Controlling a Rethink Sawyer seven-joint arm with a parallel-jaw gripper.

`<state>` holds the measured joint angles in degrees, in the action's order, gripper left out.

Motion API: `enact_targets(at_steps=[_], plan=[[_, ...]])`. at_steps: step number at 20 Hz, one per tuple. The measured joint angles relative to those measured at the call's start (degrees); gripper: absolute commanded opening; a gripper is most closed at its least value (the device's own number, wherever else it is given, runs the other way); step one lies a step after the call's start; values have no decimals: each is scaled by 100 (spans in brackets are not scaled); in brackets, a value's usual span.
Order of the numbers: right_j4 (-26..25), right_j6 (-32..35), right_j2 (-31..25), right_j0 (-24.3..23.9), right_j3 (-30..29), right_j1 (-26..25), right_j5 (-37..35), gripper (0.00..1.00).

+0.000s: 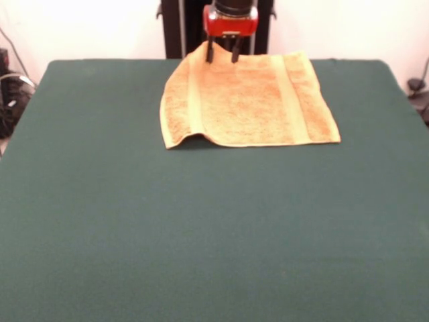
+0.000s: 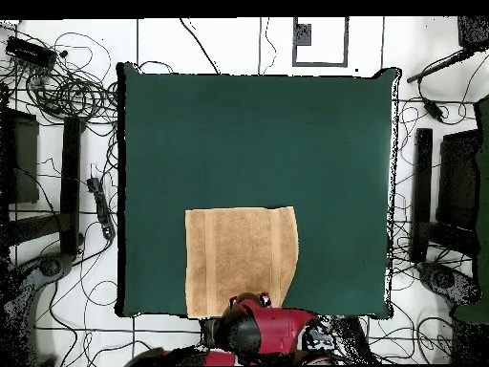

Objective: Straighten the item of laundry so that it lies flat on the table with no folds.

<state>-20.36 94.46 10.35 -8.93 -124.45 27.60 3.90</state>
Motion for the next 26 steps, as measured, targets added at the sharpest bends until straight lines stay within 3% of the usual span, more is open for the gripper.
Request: enact_targets(at_steps=[15, 26], plan=[[-2, 0, -52, -99, 7, 236, -1, 100], [-6, 0, -105, -156, -234, 1287, -515, 100]])
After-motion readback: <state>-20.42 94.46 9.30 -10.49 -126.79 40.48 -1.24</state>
